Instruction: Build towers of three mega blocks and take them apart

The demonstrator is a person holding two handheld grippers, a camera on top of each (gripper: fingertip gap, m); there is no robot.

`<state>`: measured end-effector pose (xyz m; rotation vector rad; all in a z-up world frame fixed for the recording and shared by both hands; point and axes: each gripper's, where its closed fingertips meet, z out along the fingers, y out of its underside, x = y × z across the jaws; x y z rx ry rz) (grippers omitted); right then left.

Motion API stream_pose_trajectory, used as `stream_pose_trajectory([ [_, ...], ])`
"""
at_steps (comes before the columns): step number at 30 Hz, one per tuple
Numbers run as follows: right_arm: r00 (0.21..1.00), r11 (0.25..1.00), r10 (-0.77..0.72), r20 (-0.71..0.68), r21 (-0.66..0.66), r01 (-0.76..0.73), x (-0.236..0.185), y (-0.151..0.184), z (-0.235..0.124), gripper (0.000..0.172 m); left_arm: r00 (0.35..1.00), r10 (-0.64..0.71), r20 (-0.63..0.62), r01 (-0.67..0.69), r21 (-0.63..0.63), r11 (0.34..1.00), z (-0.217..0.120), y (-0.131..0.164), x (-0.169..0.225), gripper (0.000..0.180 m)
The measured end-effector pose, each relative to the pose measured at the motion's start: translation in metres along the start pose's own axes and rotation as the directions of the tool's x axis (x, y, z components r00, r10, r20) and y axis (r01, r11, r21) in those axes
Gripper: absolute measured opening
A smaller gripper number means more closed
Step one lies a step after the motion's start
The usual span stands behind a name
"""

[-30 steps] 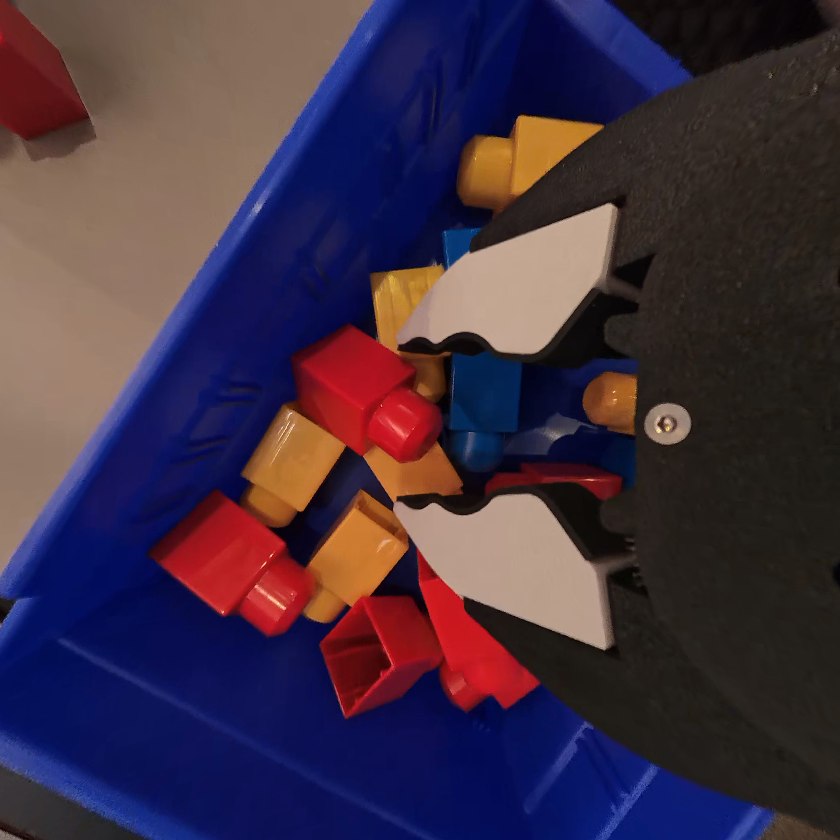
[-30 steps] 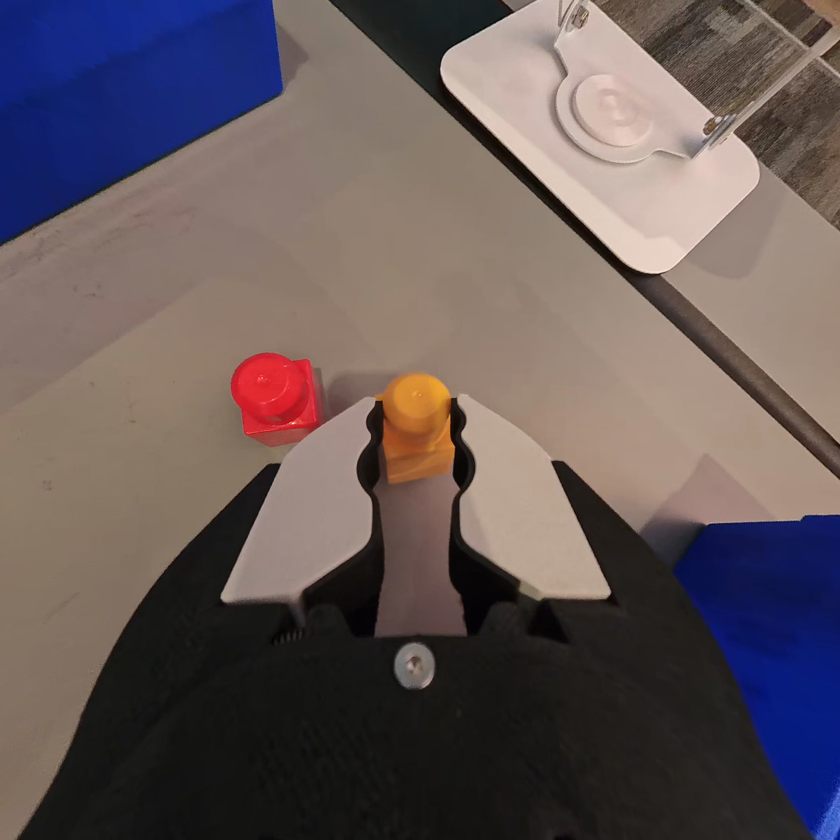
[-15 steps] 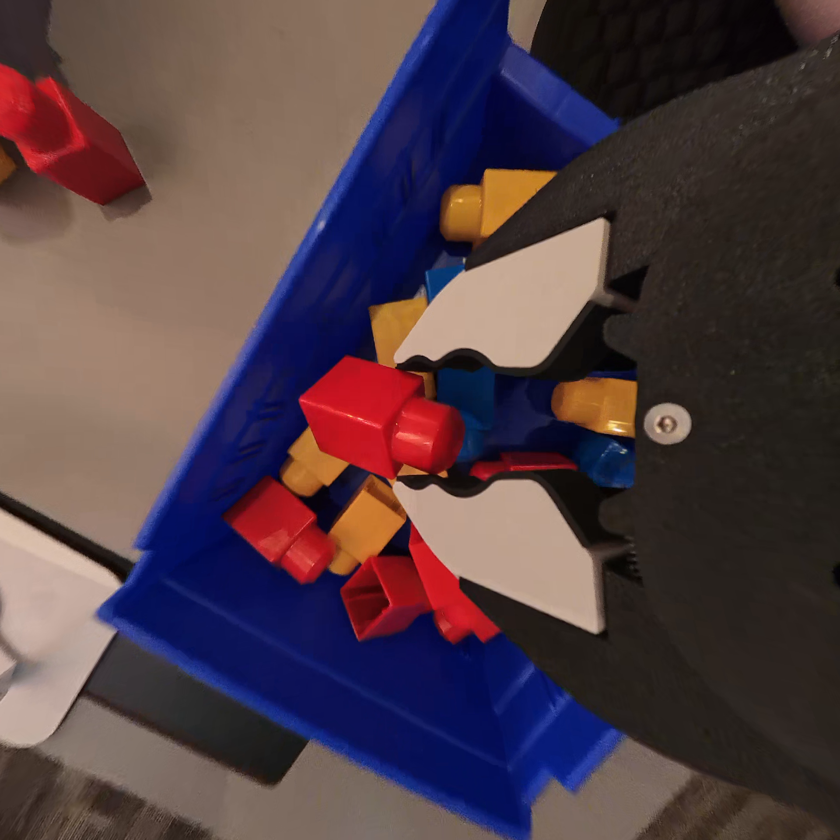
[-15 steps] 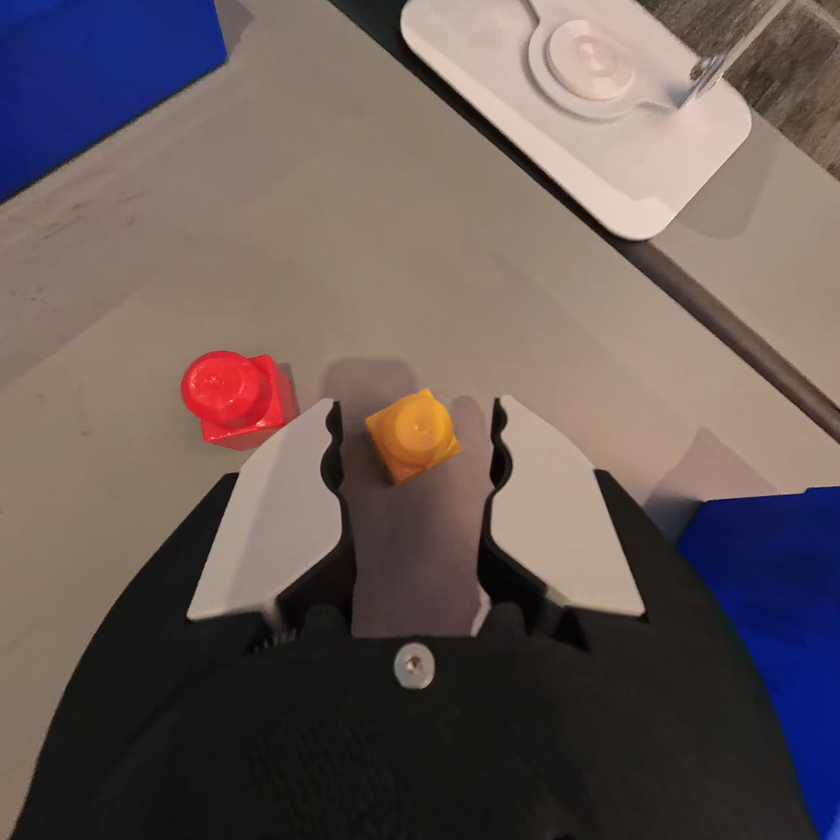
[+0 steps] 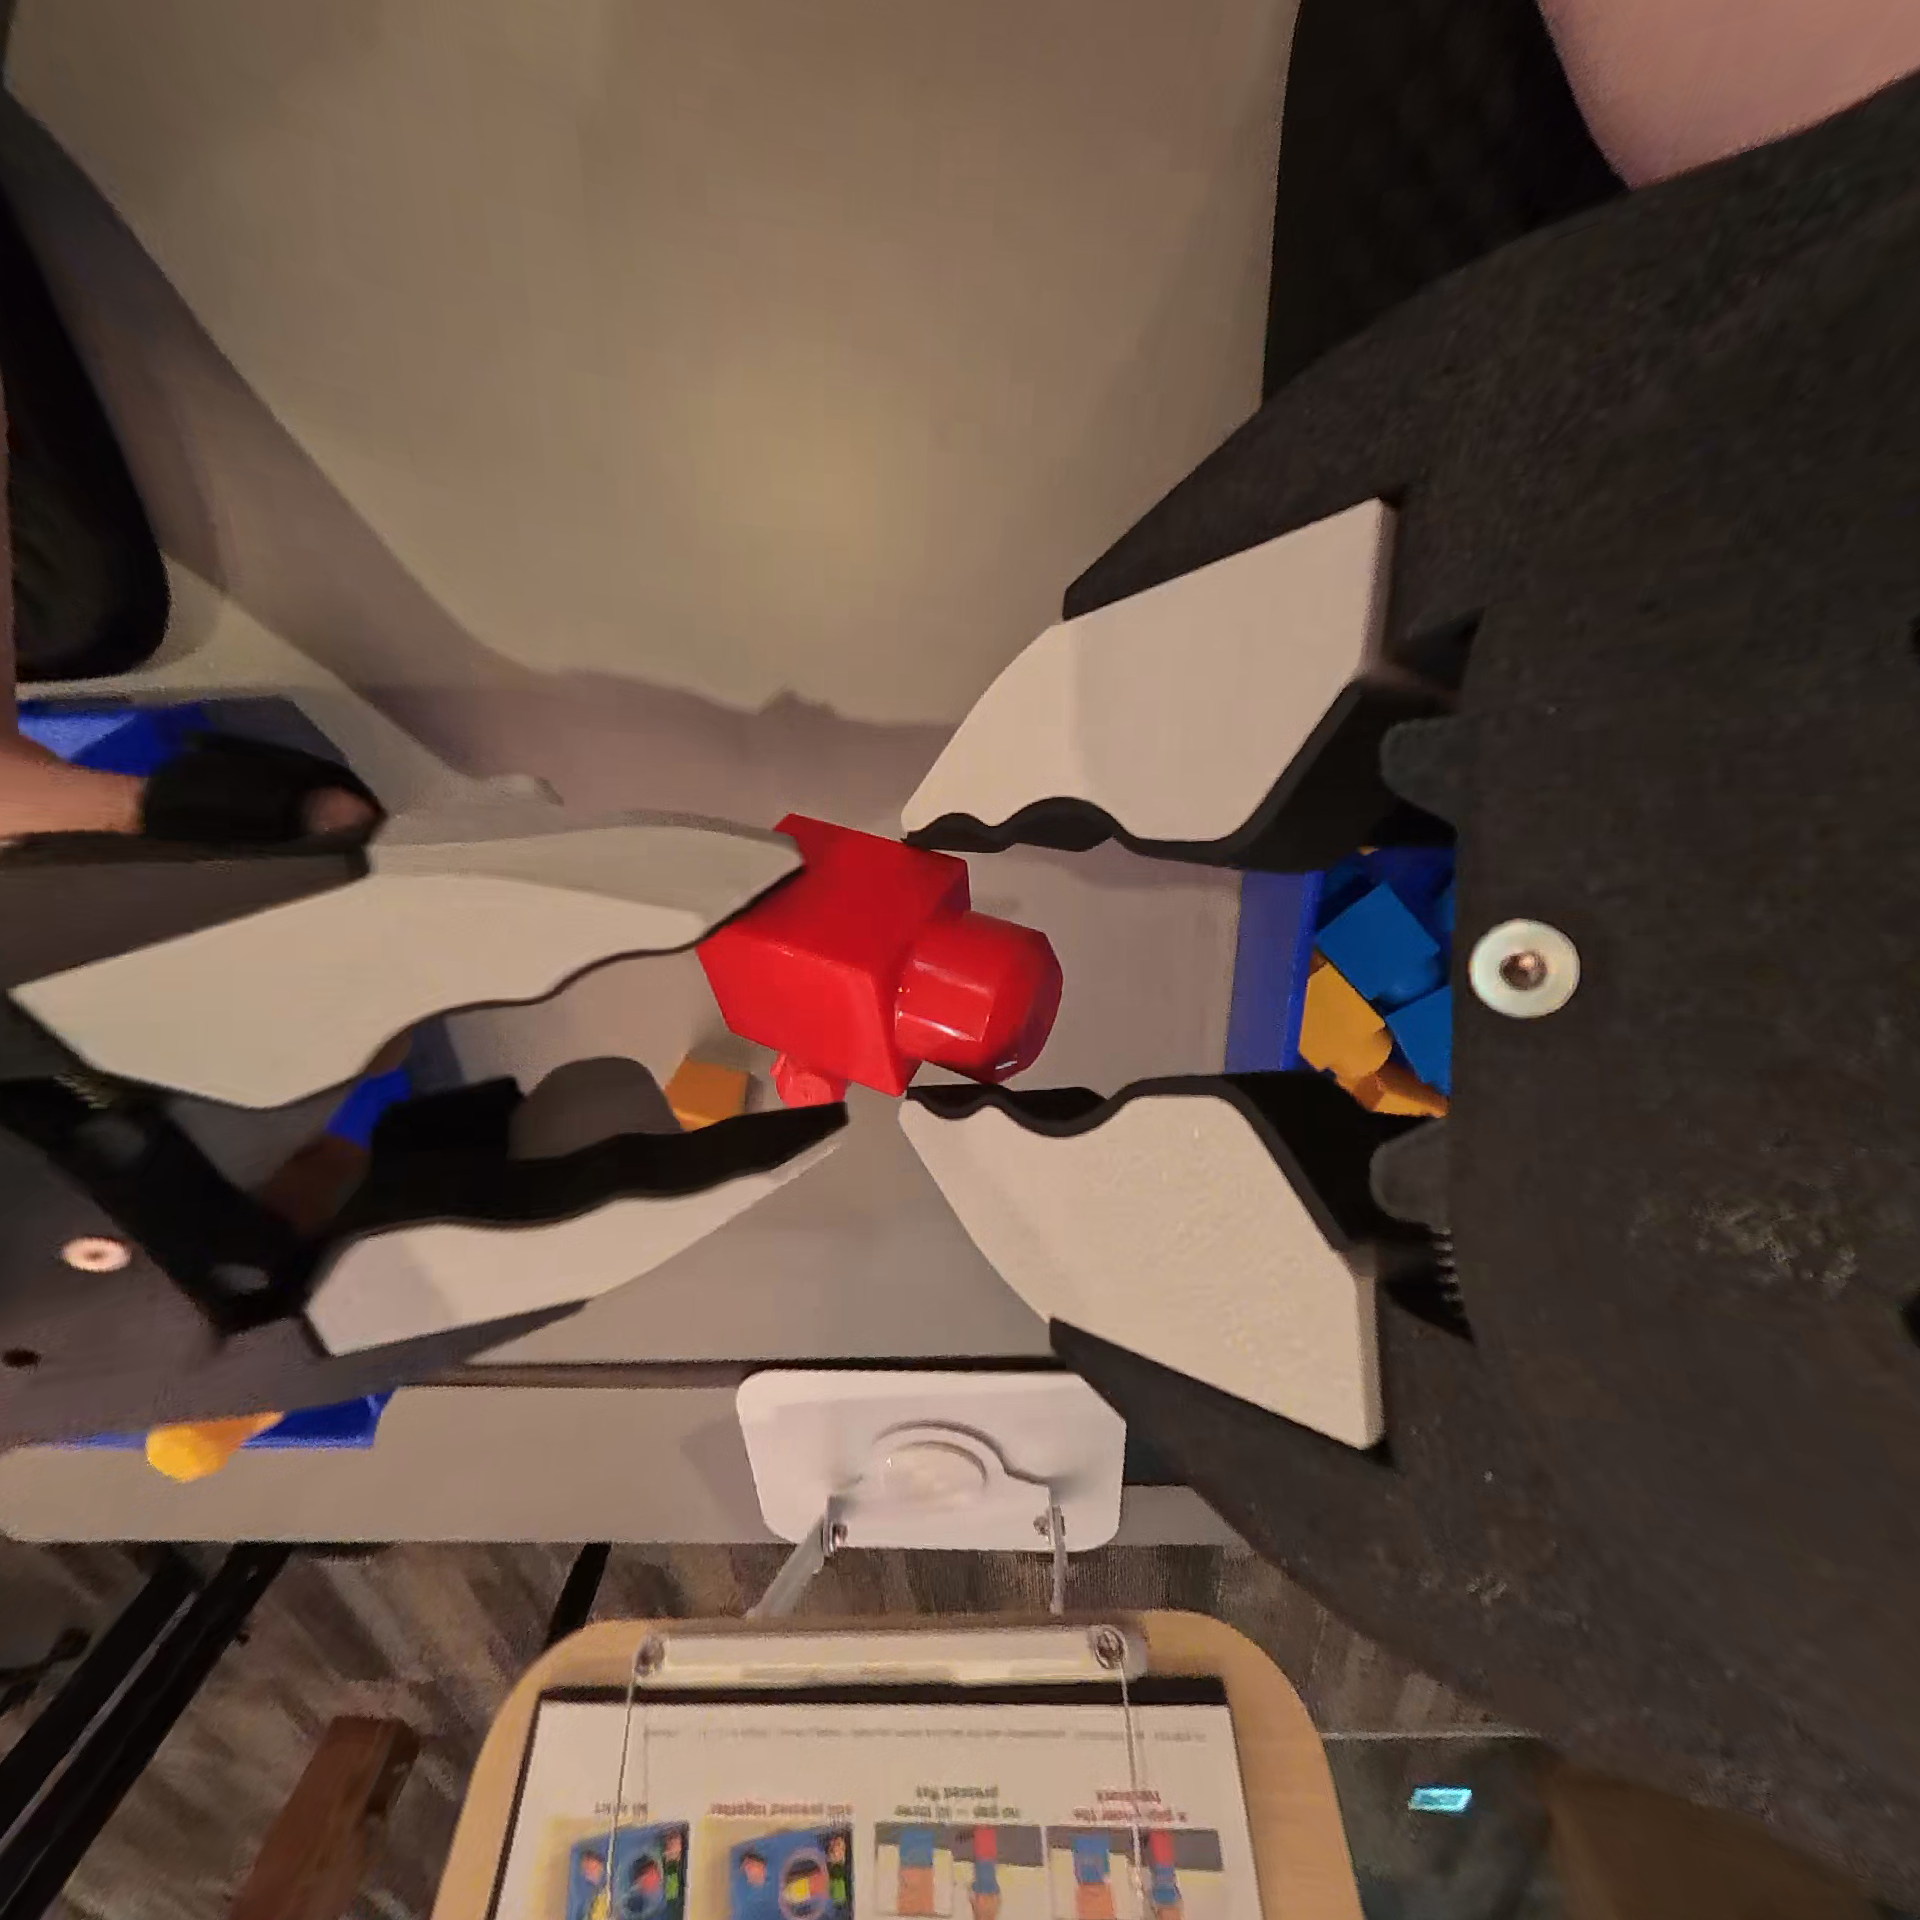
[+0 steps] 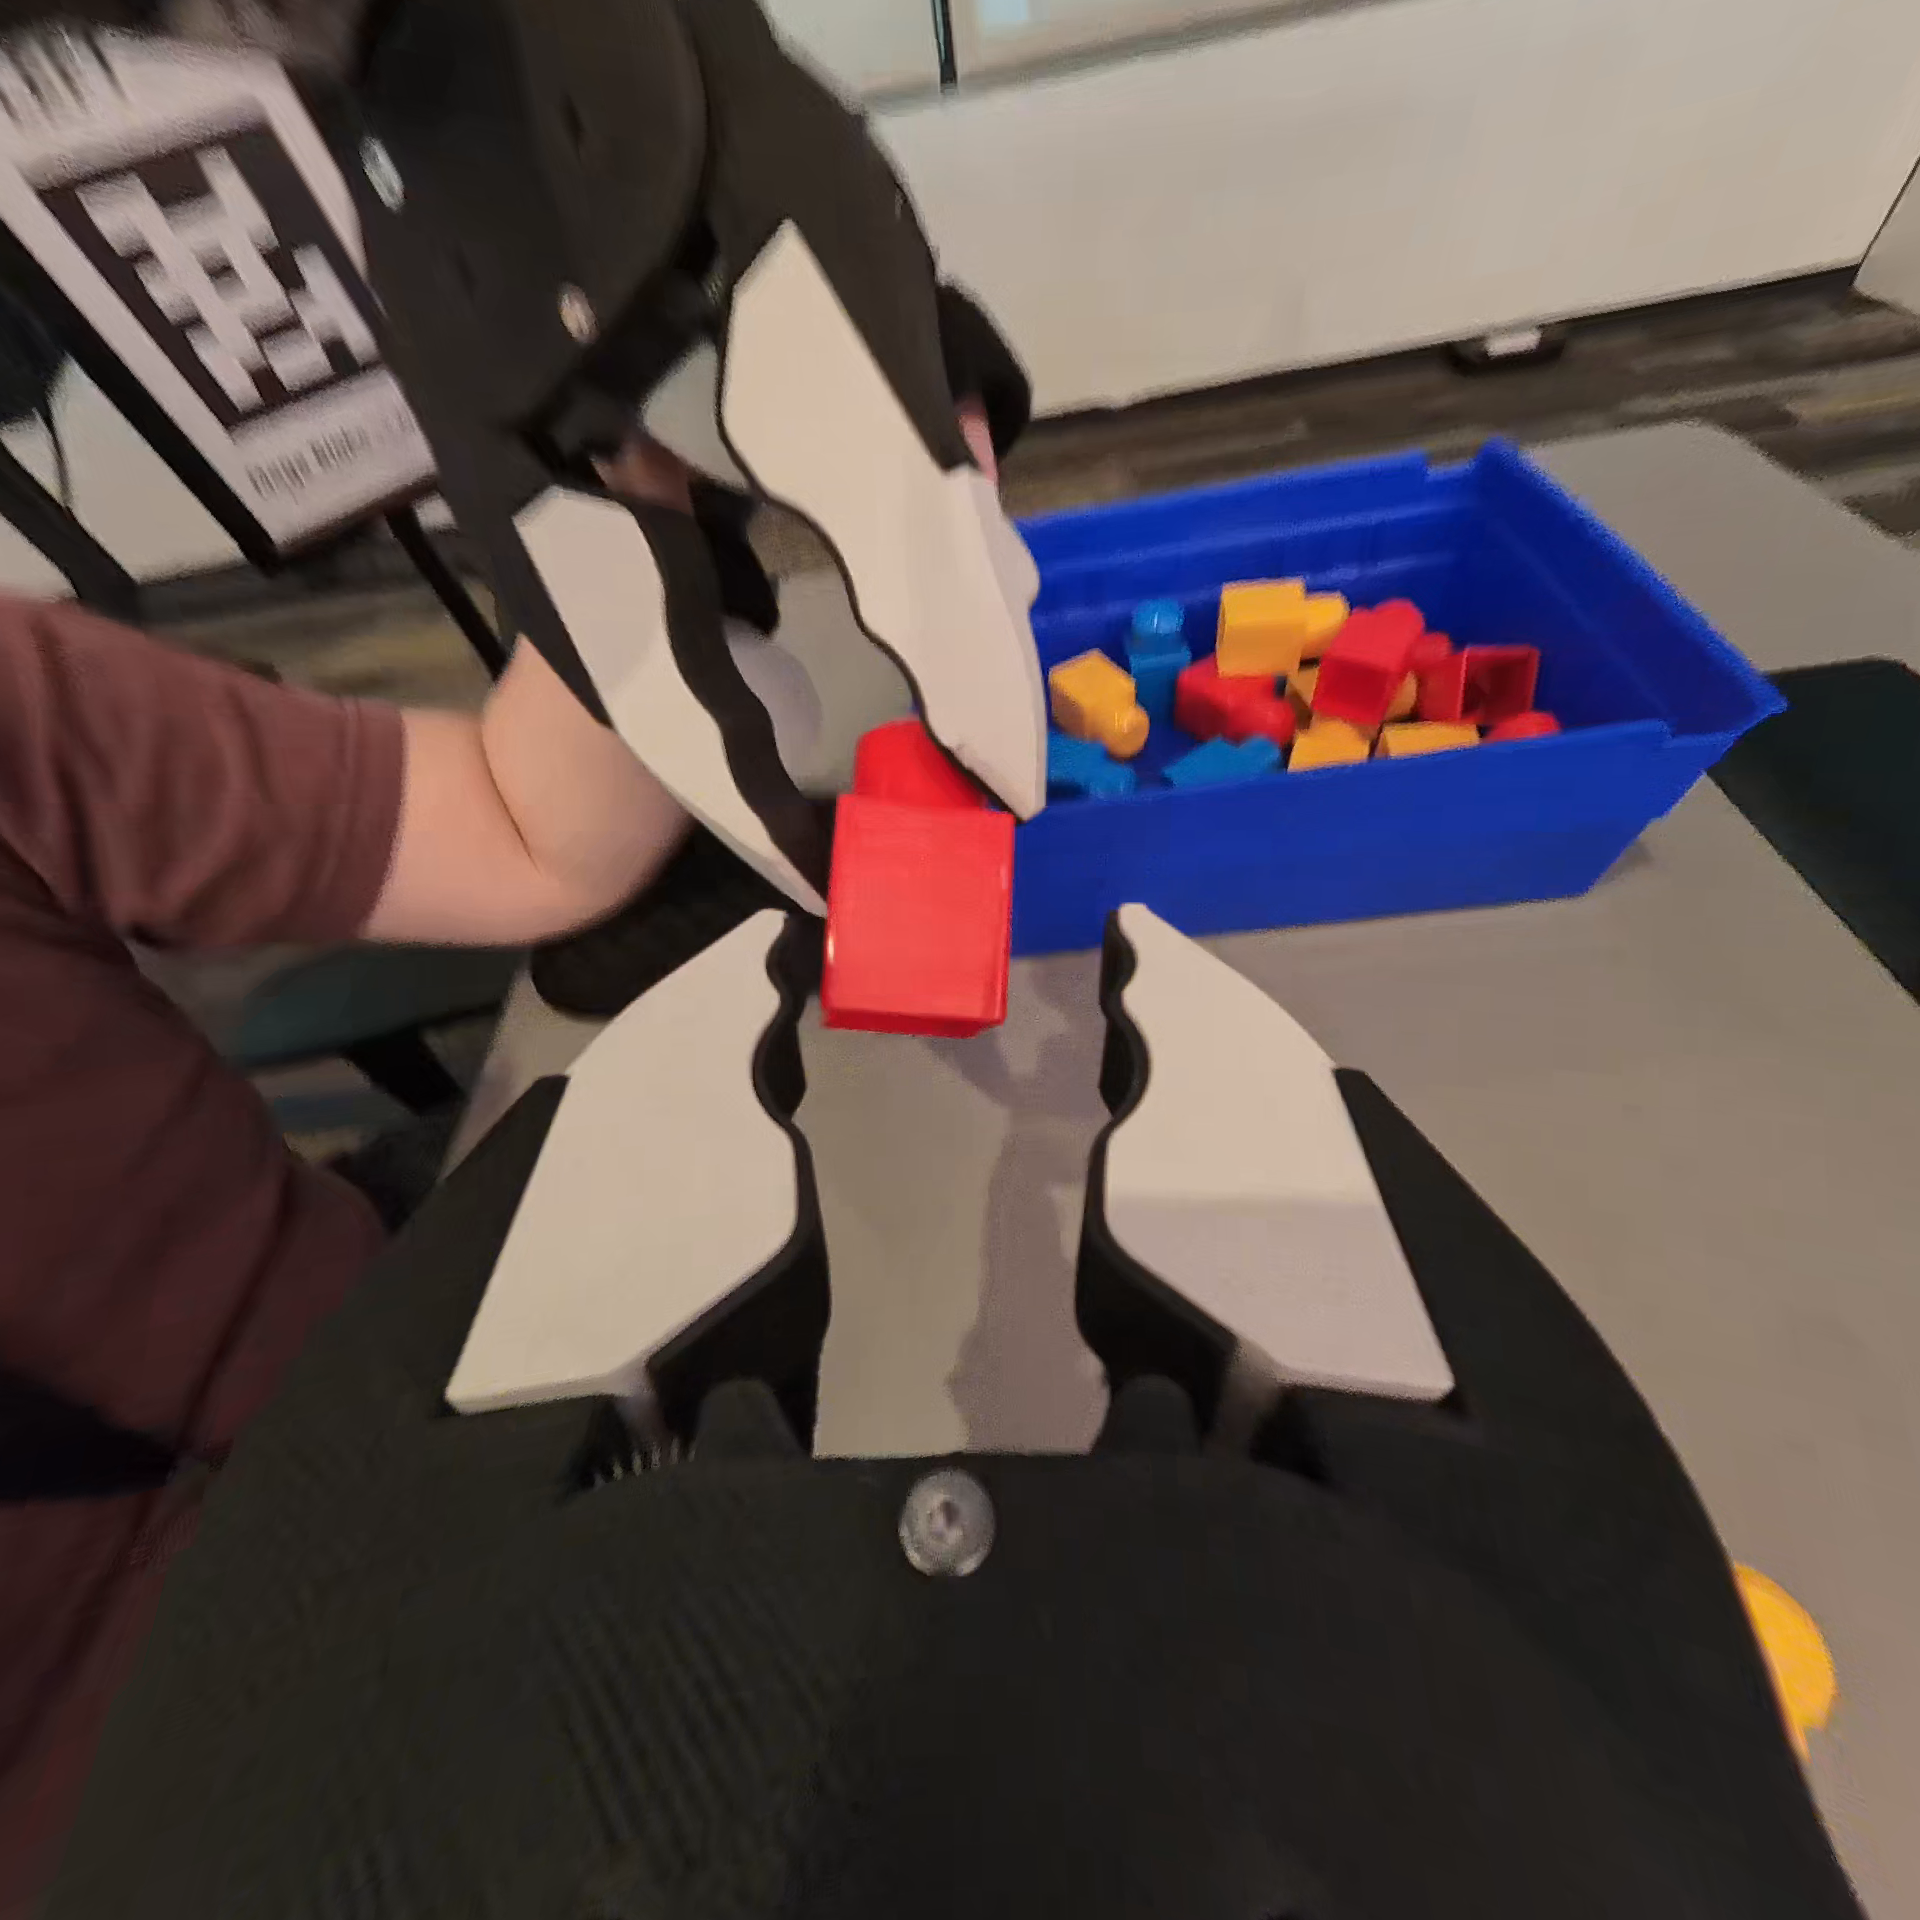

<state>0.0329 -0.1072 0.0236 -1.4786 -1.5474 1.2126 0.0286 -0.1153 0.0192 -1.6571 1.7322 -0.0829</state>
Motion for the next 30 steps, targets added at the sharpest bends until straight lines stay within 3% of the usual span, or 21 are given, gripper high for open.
stream_pose_trajectory([
  [3,0.999,0.995,-0.049,-0.002,-0.083,0.049,-0.004,0.010,0.004,0.036,1.000,0.012,-0.010,-0.013,-0.047,0.999,0.009,0.003,0.003,0.043],
  [5,0.997,0.995,-0.063,-0.043,-0.078,0.060,0.002,0.008,0.002,0.036,1.000,-0.006,0.014,0.007,-0.032,0.999,0.009,0.003,-0.004,0.045],
  [9,0.991,0.984,-0.103,-0.086,0.140,0.114,0.012,-0.022,-0.019,0.036,0.981,-0.191,0.024,0.184,0.181,0.966,-0.008,-0.007,-0.034,0.064],
  [11,0.989,0.949,-0.104,-0.108,0.288,0.131,0.015,-0.041,-0.035,0.036,0.956,-0.295,0.012,0.271,0.359,0.893,-0.022,-0.021,-0.053,0.064],
  [13,0.990,0.901,-0.083,-0.116,0.416,0.124,0.018,-0.055,-0.050,0.036,0.916,-0.399,-0.045,0.360,0.533,0.766,-0.036,-0.038,-0.070,0.055],
  [16,0.995,0.843,-0.054,-0.085,0.531,0.091,0.019,-0.065,-0.065,0.036,0.888,-0.409,-0.209,0.431,0.686,0.586,-0.048,-0.064,-0.071,0.048],
  [19,0.995,0.824,-0.051,-0.083,0.560,0.089,0.021,-0.066,-0.069,0.036,0.858,-0.444,-0.259,0.480,0.713,0.511,-0.041,-0.073,-0.077,0.048],
  [24,0.993,0.815,-0.069,-0.100,0.568,0.114,0.019,-0.067,-0.068,0.035,0.846,-0.444,-0.295,0.513,0.677,0.528,-0.018,-0.079,-0.071,0.051],
  [30,0.994,0.806,-0.075,-0.083,0.581,0.109,0.020,-0.066,-0.071,0.036,0.822,-0.449,-0.350,0.545,0.713,0.442,-0.017,-0.085,-0.074,0.036],
])
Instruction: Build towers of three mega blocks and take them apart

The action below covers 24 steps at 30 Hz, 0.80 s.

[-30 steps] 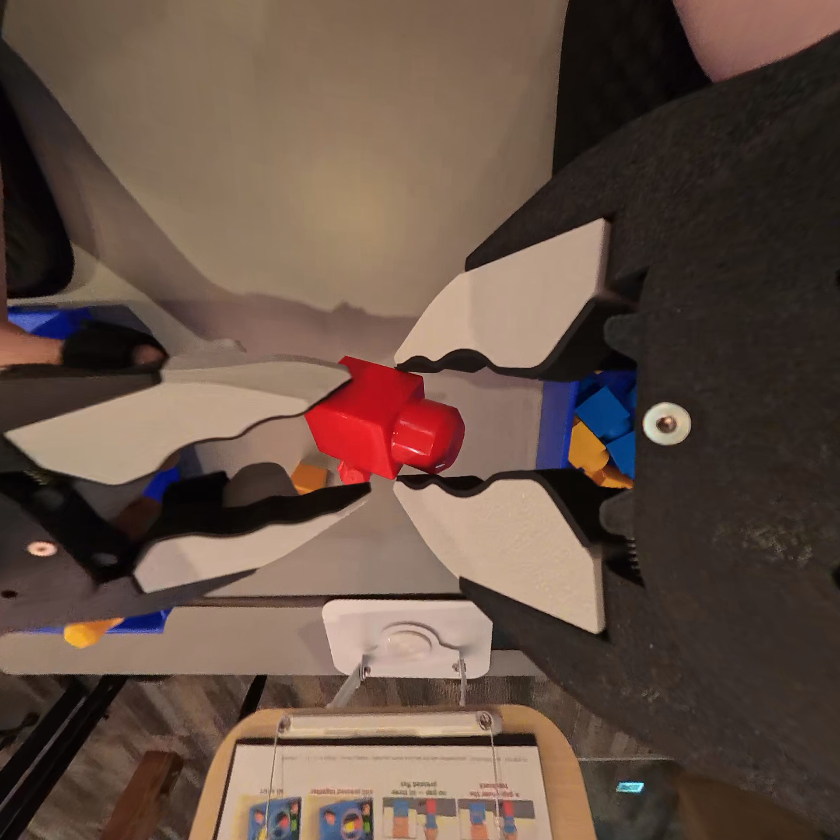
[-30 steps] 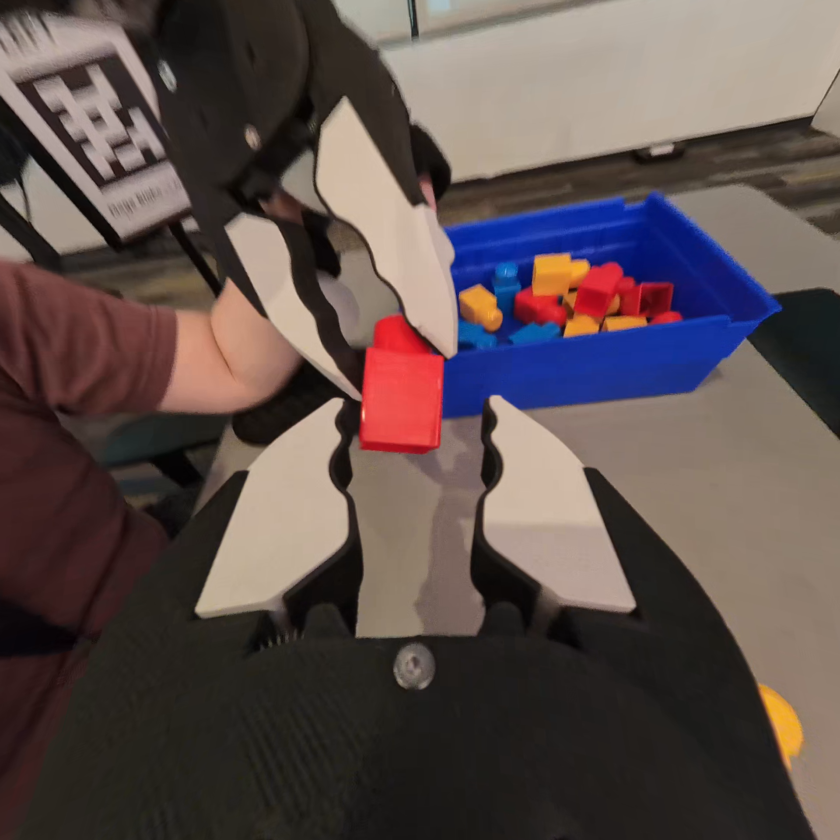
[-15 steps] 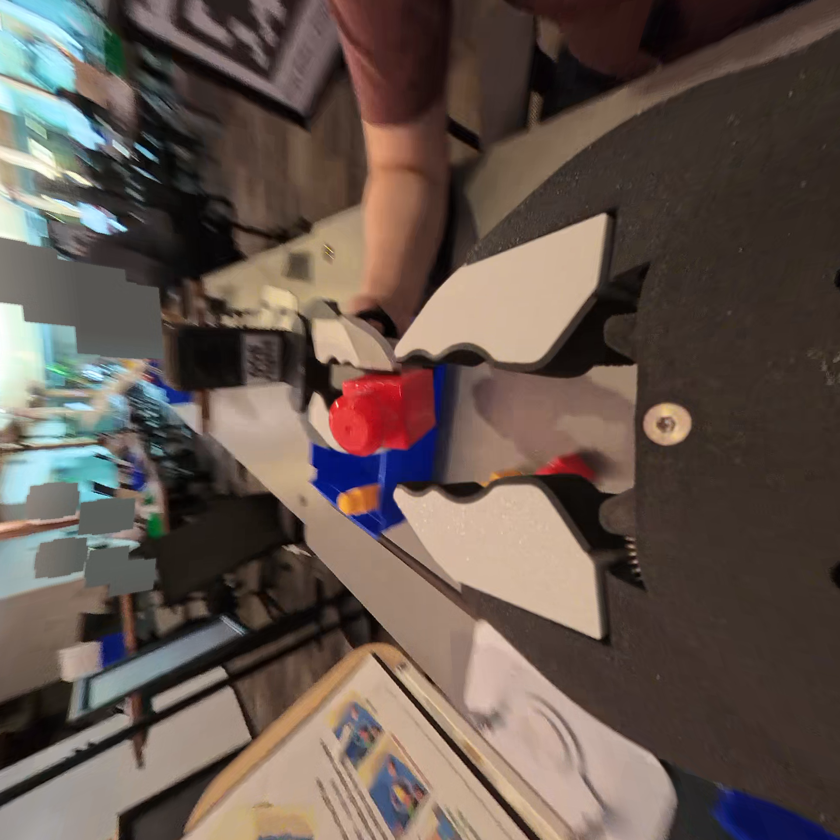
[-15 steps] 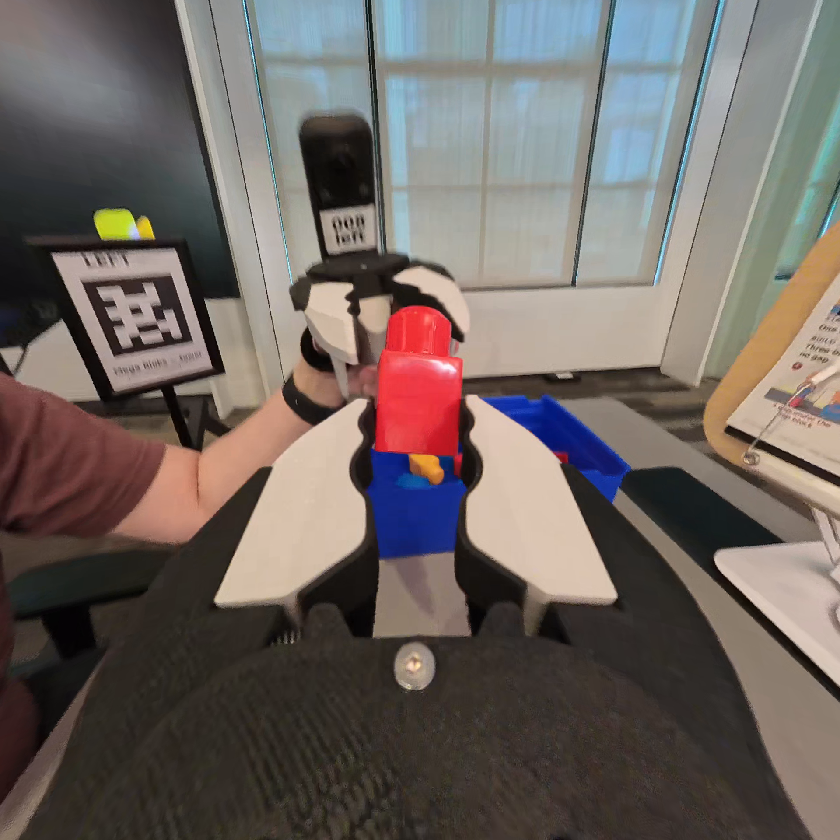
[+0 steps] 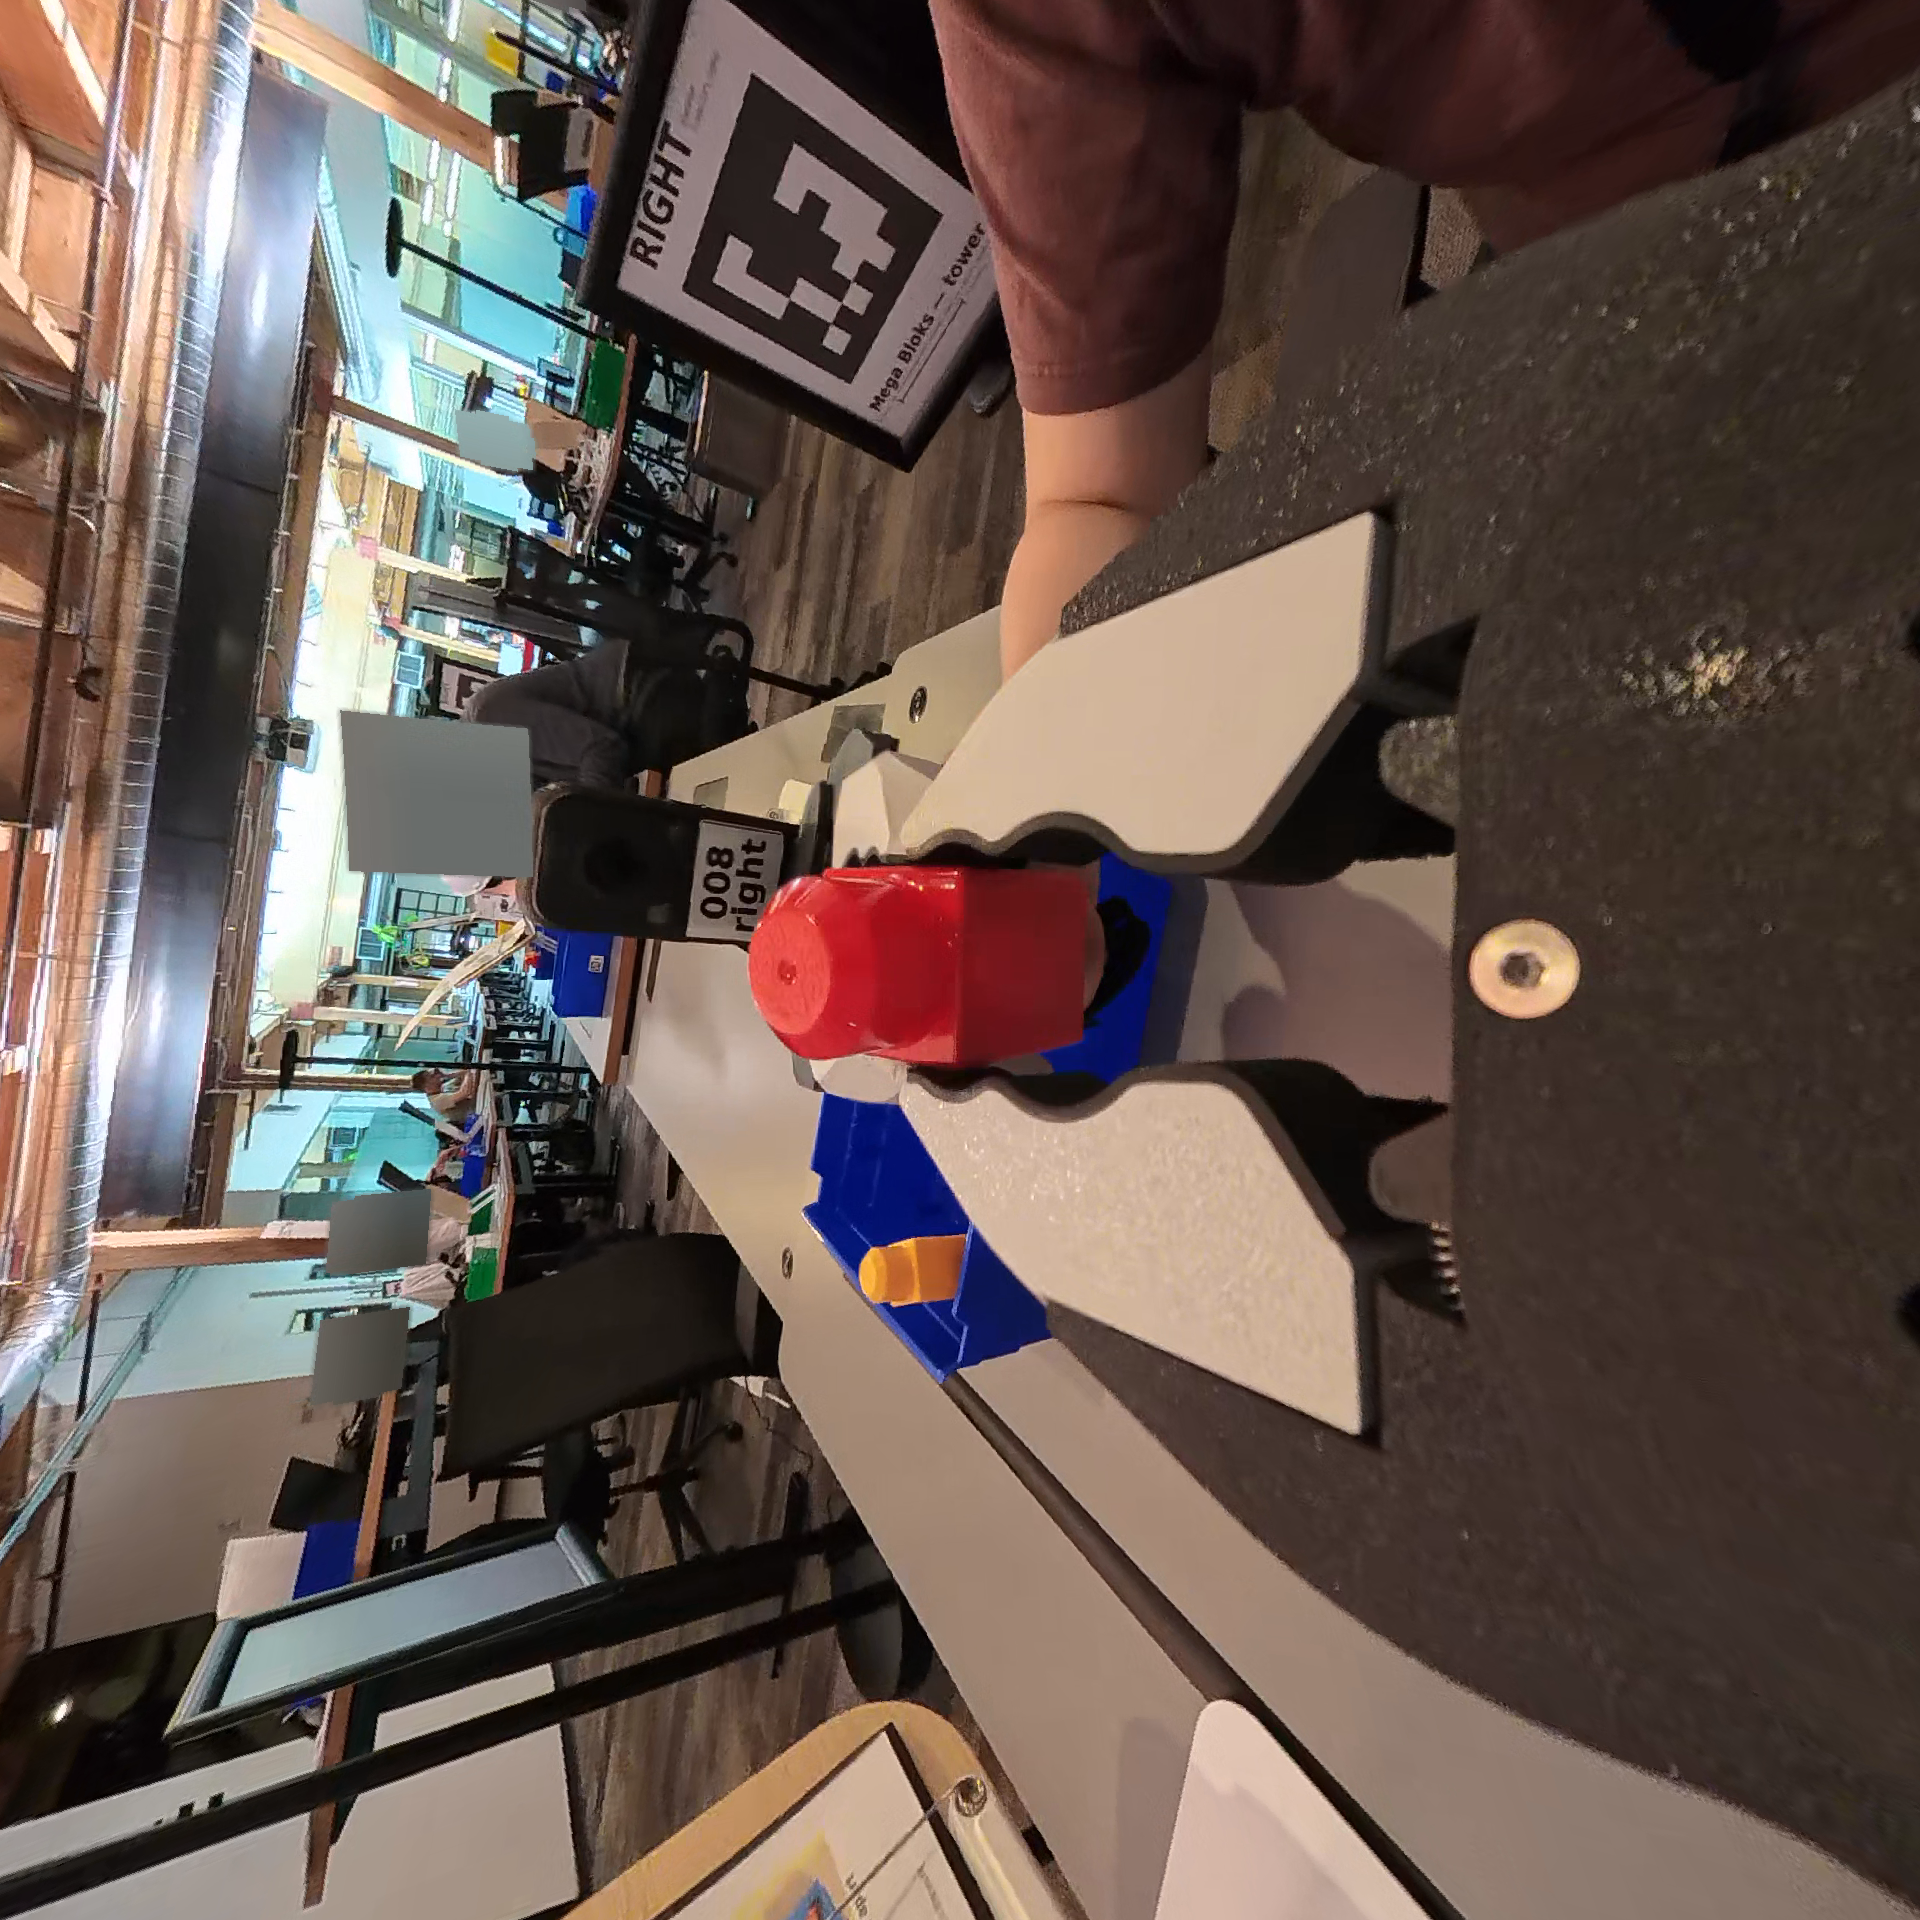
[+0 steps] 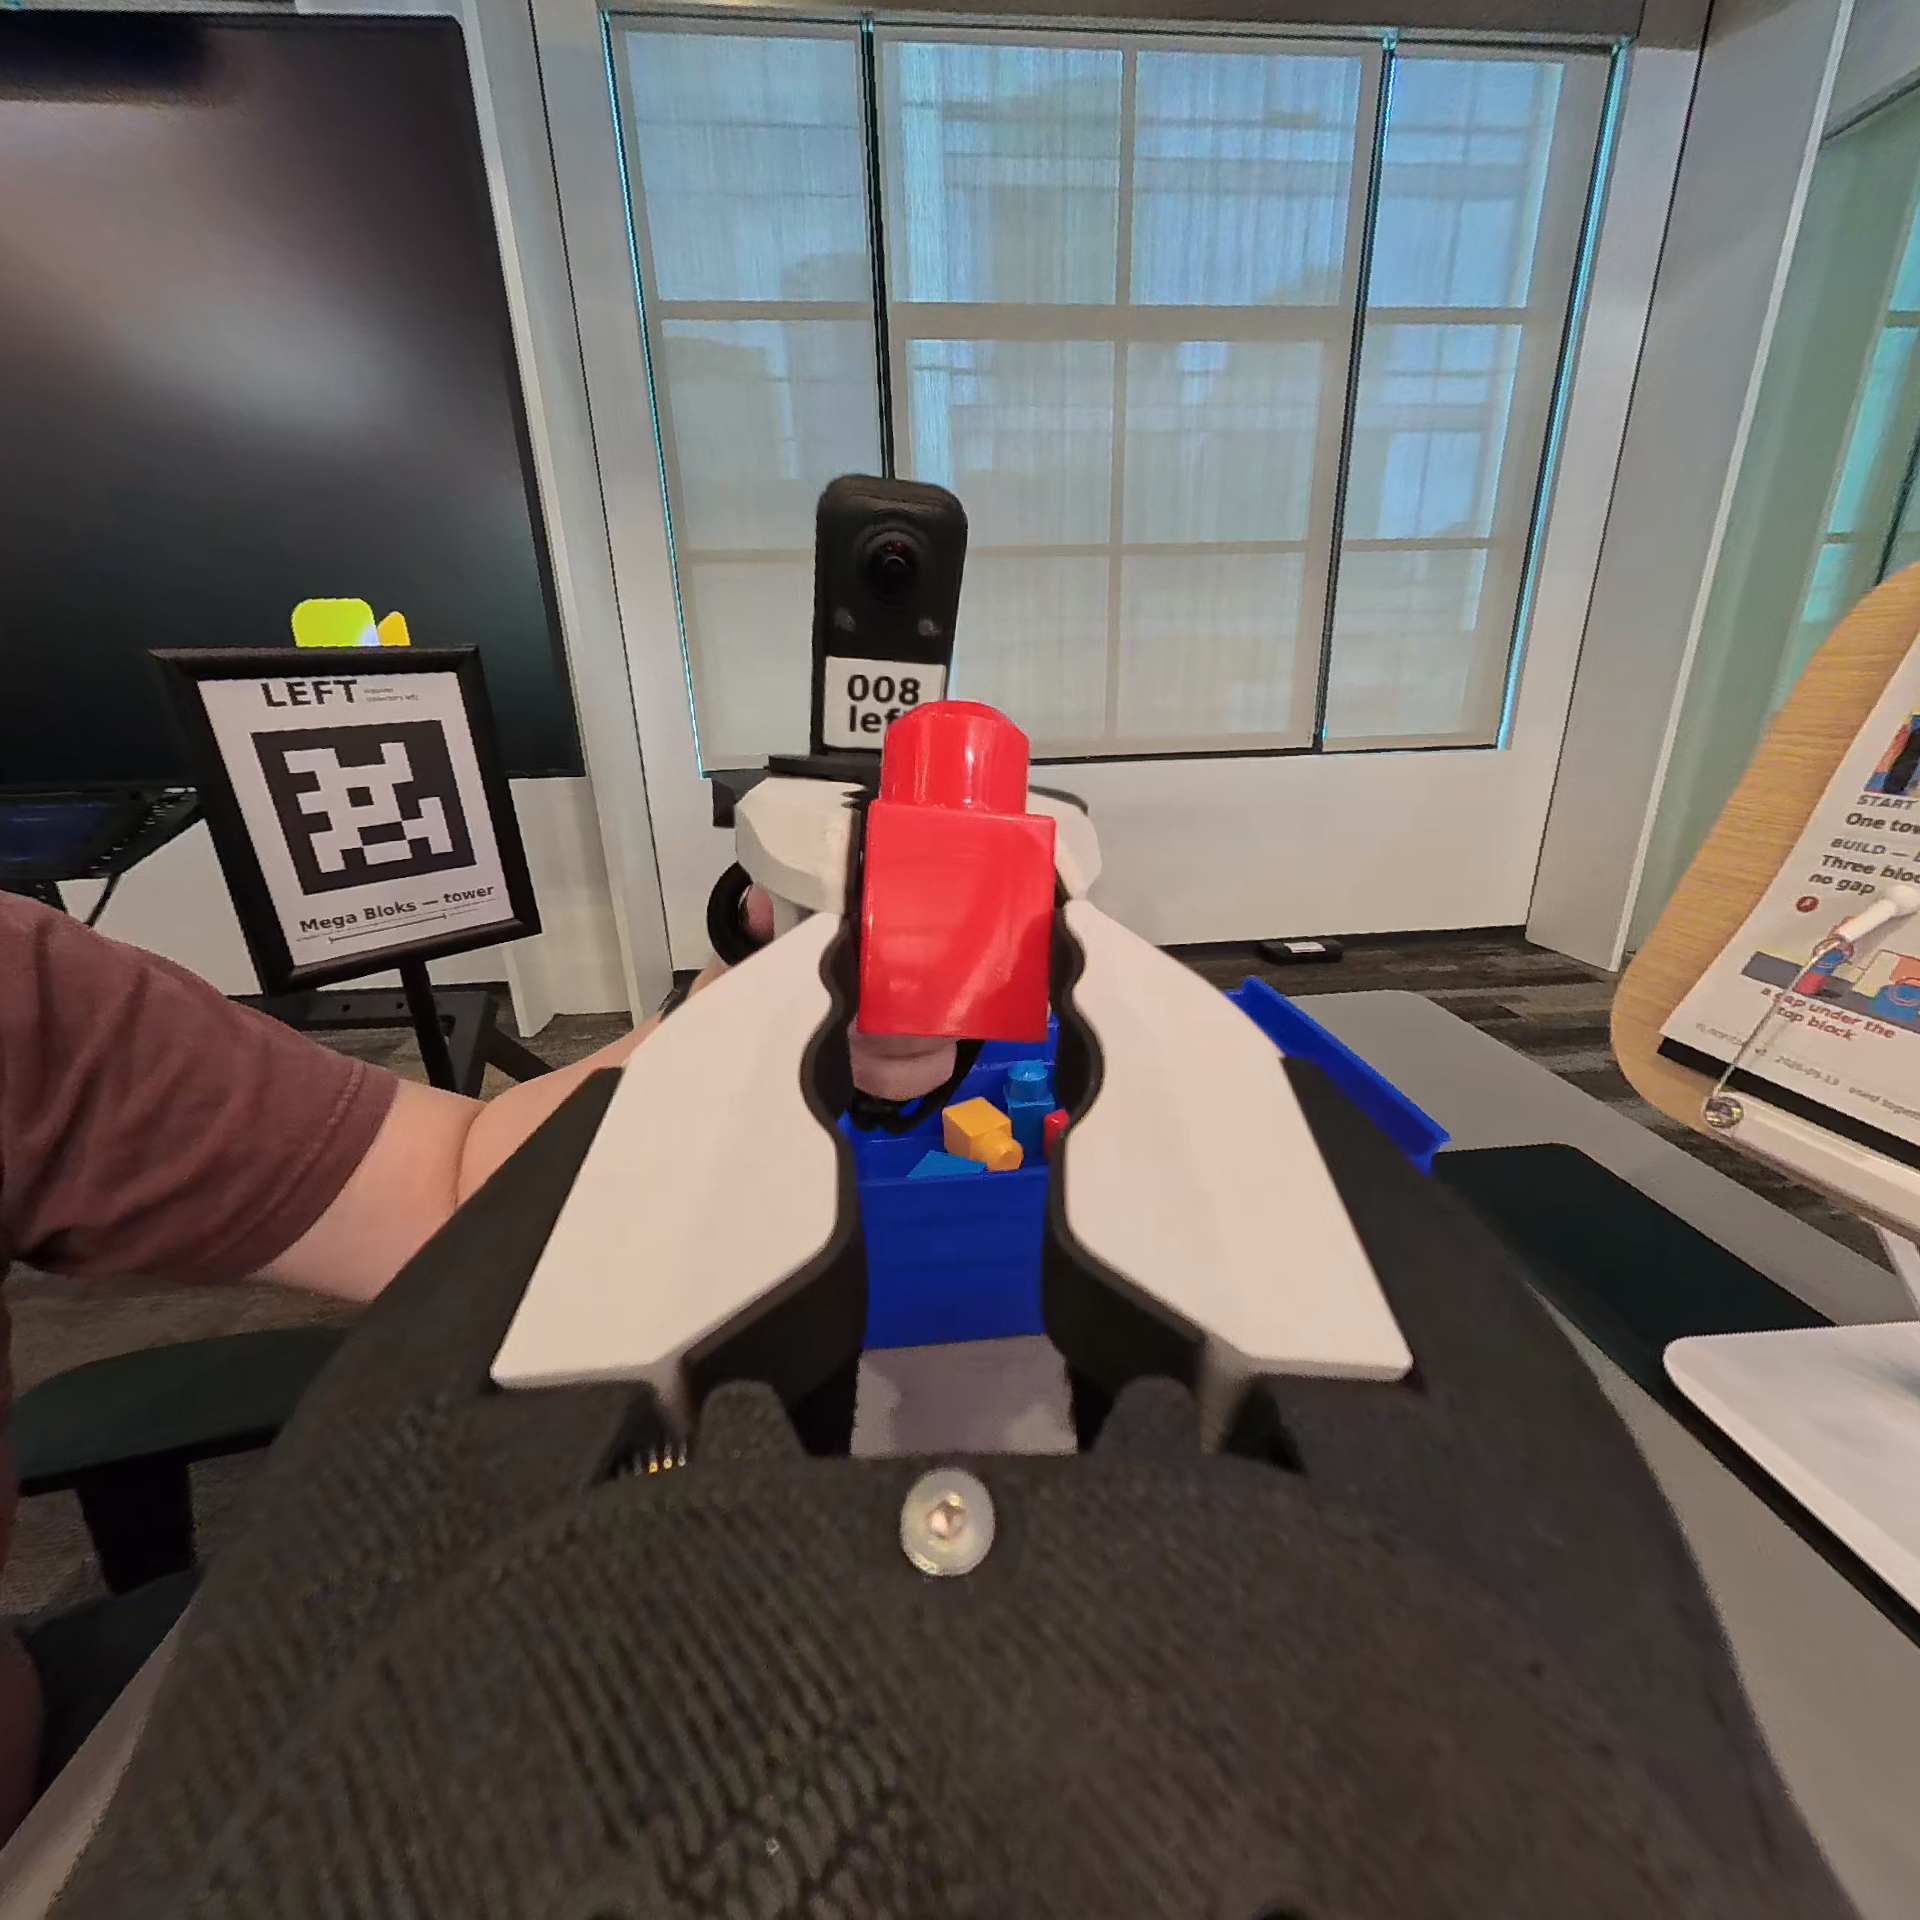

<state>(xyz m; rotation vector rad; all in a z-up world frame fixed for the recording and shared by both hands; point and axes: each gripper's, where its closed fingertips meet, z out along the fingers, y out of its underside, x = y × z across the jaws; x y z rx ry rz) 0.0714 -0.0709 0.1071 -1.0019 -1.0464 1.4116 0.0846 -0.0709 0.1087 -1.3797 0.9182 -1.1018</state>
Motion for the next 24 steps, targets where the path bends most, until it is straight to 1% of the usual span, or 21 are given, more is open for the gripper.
stream_pose_trajectory([
  [2,1.000,1.000,-0.002,-0.006,-0.016,0.001,0.002,0.002,0.000,0.035,1.000,0.000,0.002,0.001,-0.017,1.000,0.000,0.002,-0.002,0.036],
  [3,1.000,0.999,-0.004,-0.015,-0.031,0.004,0.004,0.003,0.000,0.038,1.000,0.004,0.012,-0.004,-0.026,1.000,-0.001,0.003,-0.004,0.036],
  [4,1.000,0.999,-0.004,-0.022,-0.049,0.003,0.005,0.003,-0.001,0.047,1.000,0.015,0.020,-0.015,-0.036,0.999,-0.004,0.003,-0.005,0.035],
  [5,1.000,0.997,-0.001,-0.030,-0.076,-0.002,0.007,0.004,-0.003,0.053,0.999,0.028,0.030,-0.027,-0.046,0.999,-0.007,0.002,-0.007,0.036],
  [6,0.999,0.992,0.006,-0.053,-0.124,-0.013,0.012,0.008,-0.006,0.052,0.998,0.043,0.053,-0.040,-0.053,0.998,-0.012,0.000,-0.010,0.035],
  [8,0.986,0.950,0.013,-0.166,-0.305,-0.064,0.033,0.035,-0.013,0.050,0.991,0.075,0.106,-0.070,-0.052,0.996,-0.028,-0.009,-0.018,0.035],
  [10,0.958,0.865,-0.013,-0.286,-0.483,-0.132,0.054,0.075,-0.024,0.051,0.982,0.114,0.153,-0.107,-0.058,0.993,-0.048,-0.017,-0.024,0.035],
  [12,0.926,0.783,-0.053,-0.374,-0.590,-0.194,0.067,0.113,-0.030,0.051,0.970,0.138,0.202,-0.132,-0.039,0.990,-0.067,-0.027,-0.030,0.036],
  [13,0.902,0.760,-0.077,-0.425,-0.610,-0.223,0.073,0.128,-0.033,0.050,0.960,0.138,0.244,-0.135,-0.029,0.990,-0.077,-0.032,-0.034,0.036],
  [16,0.842,0.751,-0.074,-0.534,-0.585,-0.305,0.077,0.159,-0.034,0.047,0.956,0.132,0.261,-0.143,0.022,0.989,-0.100,-0.046,-0.032,0.036],
  [17,0.833,0.734,-0.074,-0.548,-0.596,-0.327,0.076,0.169,-0.035,0.047,0.956,0.133,0.261,-0.148,0.040,0.988,-0.106,-0.051,-0.030,0.036],
  [21,0.814,0.618,-0.172,-0.555,-0.704,-0.349,0.085,0.209,-0.051,0.047,0.946,0.159,0.281,-0.179,0.049,0.983,-0.116,-0.059,-0.026,0.036],
  [24,0.814,0.586,-0.194,-0.547,-0.731,-0.351,0.088,0.230,-0.054,0.045,0.947,0.168,0.273,-0.188,0.050,0.981,-0.114,-0.060,-0.023,0.036],
])
